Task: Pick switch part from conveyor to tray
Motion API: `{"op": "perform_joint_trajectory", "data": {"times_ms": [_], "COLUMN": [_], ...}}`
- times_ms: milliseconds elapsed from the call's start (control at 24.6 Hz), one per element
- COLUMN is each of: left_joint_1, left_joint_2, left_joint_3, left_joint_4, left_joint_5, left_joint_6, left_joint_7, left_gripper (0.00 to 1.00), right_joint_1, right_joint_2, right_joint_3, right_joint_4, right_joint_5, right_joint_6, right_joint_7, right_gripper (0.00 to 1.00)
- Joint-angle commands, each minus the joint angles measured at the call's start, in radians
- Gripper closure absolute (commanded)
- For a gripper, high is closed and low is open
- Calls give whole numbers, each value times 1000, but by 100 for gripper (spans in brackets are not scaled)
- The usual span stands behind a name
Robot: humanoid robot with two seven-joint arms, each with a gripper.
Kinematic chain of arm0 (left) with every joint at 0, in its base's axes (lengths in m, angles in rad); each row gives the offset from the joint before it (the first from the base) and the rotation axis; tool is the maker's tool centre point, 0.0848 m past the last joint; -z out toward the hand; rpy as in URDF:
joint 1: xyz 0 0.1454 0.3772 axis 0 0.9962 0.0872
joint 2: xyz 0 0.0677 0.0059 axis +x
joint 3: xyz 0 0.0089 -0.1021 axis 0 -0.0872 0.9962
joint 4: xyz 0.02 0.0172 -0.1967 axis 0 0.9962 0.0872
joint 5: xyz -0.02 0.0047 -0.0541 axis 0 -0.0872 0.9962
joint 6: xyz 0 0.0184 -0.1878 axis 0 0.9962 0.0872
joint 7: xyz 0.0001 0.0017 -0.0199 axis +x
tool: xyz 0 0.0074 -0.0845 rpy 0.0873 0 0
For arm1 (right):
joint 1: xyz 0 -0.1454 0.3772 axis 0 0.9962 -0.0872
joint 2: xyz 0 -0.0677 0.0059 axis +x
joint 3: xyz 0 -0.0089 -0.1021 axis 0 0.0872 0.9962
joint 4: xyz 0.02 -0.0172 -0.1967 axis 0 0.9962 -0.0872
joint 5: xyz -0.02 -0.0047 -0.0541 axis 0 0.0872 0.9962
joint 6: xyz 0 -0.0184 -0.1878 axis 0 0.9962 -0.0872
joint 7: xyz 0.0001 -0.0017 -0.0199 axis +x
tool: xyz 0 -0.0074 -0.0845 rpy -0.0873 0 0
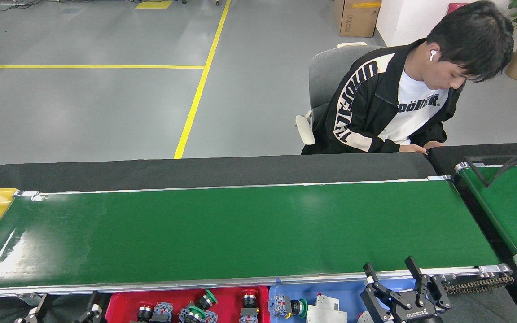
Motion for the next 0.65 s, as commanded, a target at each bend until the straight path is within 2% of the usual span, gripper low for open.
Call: {"op": "perform_joint_trajectory", "data": {"times_ms": [0, 325, 610], "left_joint_1": [-6, -59, -44], "left_joint_2": [-7, -1, -9], "left_joint_3": [-36, -156, -165], "left_joint_4": [-14, -14, -14], "left_joint_5": [-4, -30, -31], "left_joint_6": [43, 97, 98], "left_joint_7": [1, -2, -2], "left_gripper": [0, 0, 0], "right_joint_1": [1, 46, 47], "right_joint_2": [5, -11, -9], "right_joint_3": [-10, -94, -94], "right_joint_4": [-15, -15, -15], "right_joint_5": [-1, -12, -12], "right_joint_6": [-2, -8, -8], "right_joint_7": [-33, -48, -54], "right_gripper": [2, 1, 1]}}
